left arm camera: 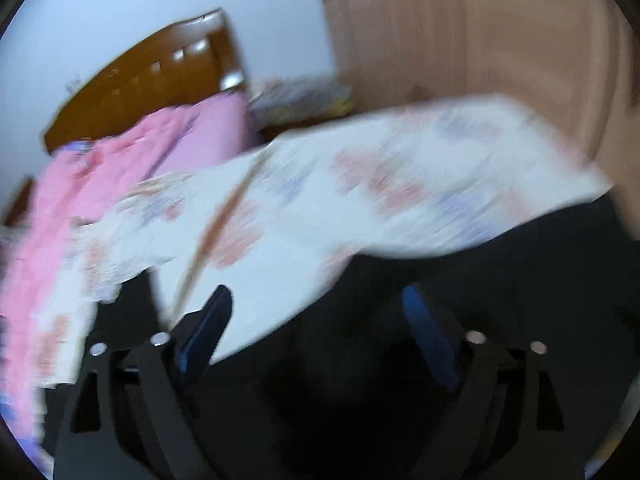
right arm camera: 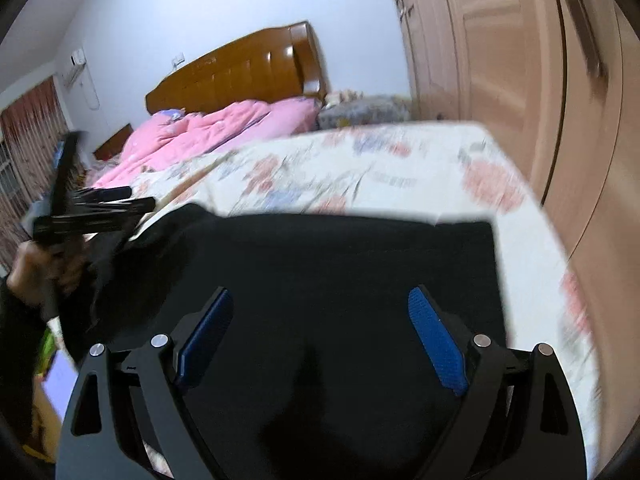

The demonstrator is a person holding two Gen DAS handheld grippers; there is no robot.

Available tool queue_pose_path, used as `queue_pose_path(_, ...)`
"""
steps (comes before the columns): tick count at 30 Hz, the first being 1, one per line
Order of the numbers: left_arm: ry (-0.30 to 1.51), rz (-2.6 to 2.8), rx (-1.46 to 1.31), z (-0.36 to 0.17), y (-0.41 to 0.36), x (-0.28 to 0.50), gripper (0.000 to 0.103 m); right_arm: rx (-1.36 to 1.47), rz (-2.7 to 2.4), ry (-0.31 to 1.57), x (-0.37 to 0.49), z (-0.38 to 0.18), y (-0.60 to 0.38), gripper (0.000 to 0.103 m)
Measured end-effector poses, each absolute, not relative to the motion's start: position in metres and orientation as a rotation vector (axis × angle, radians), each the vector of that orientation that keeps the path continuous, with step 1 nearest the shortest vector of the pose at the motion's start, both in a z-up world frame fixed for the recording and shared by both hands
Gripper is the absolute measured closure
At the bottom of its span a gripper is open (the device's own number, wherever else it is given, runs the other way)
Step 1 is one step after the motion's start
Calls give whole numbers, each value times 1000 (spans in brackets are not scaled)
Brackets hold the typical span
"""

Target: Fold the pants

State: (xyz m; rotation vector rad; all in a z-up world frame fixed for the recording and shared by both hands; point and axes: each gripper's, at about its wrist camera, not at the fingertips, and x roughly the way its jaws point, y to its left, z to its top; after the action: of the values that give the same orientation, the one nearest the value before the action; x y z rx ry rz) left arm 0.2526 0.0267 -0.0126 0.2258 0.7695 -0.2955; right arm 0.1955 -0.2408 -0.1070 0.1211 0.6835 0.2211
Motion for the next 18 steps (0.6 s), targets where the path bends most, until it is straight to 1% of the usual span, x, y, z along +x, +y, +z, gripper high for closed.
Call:
queue_pose_path(3, 803, -492, 184, -10, -15, 252, 14, 97, 224, 727, 224, -104, -236, 16)
queue_pose_path(5, 884, -561, 198, -30, -41, 264, 15, 47, 204, 802, 247, -114, -230, 16)
queue_pose_path(6, 933, -564, 187, -45, -47, 277, 19, 17, 181, 837, 256, -121, -230, 16)
queue_pose_path(7, 964, -550, 167, -58, -46, 290, 21, 24, 141, 905, 268, -137, -237, 16)
queue_pose_path(8, 990, -524, 137, -70, -40, 304, 22, 66, 142, 934, 271, -146, -246, 17)
queue_pose_path(9, 1004, -549, 39, -81, -27, 321, 31, 94, 154, 923, 270, -148, -251, 18)
queue_pose_path(10, 966, -586, -56, -82, -12, 327, 38, 124, 163, 906, 266, -147, -258, 18)
queue_pose_path(11, 967, -598, -131, -83, 0, 334, 46, 146, 162, 906, 263, -146, -263, 19)
queue_pose_path(12, 976, -595, -201, -83, 13, 340, 58, 155, 166, 903, 260, -147, -265, 20)
queue_pose_path(13, 983, -602, -242, -84, 21, 344, 63, 168, 177, 897, 258, -148, -268, 20)
queue_pose_path(15, 973, -633, -298, -86, 30, 345, 64, 164, 159, 906, 259, -145, -265, 20)
queue_pose_path(17, 945, -632, -280, -84, 29, 342, 64, 136, 113, 899, 257, -132, -255, 20)
queue_pose_path(18, 928, -624, -272, -84, 28, 341, 63, 129, 103, 874, 257, -124, -249, 16)
